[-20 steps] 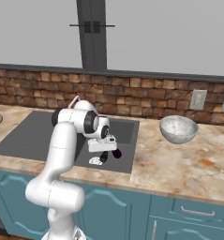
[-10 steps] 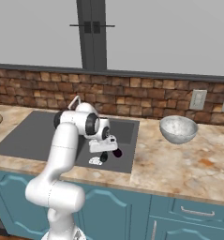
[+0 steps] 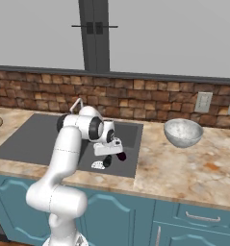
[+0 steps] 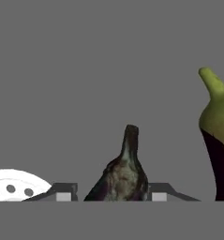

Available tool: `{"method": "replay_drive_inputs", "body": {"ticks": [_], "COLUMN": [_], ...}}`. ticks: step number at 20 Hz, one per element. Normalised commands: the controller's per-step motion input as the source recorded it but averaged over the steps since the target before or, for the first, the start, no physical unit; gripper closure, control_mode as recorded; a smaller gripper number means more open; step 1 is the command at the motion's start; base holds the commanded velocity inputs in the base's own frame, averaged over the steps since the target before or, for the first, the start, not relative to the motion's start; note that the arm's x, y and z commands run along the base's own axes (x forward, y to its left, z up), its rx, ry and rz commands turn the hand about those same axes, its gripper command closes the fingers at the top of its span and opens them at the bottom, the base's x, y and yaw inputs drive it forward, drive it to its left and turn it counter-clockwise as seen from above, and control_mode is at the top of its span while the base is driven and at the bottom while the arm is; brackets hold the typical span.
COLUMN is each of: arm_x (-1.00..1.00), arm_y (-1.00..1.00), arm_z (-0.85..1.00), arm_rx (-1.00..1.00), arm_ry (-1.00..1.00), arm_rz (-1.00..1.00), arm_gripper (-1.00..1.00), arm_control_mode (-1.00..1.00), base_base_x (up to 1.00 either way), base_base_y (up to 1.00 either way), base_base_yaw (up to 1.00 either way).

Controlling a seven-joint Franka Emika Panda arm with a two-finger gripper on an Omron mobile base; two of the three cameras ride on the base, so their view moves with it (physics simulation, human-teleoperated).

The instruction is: Pick the eggplants from the sink and place them in one bowl. Place the orange in the other bowl. Then turn off the sink faucet.

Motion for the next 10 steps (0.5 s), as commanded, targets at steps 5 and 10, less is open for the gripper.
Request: {"method": "replay_drive_inputs", "body": {"ticks": [5, 10], "arm_x": [-0.47, -0.21], "arm_y": [-0.02, 0.00], "arm_z": [-0.22, 0.25], "arm_rx": [0.01, 0.00], "arm_ry": [-0.01, -0.05], "arm_rz": [-0.05, 0.00], "arm_gripper": [1.00, 1.00], "arm_control_mode": [-1.00, -1.00], "base_base_x": [0.00, 0.00], "base_base_y": [0.00, 0.00], "base_base_yaw": [0.00, 0.00]}}
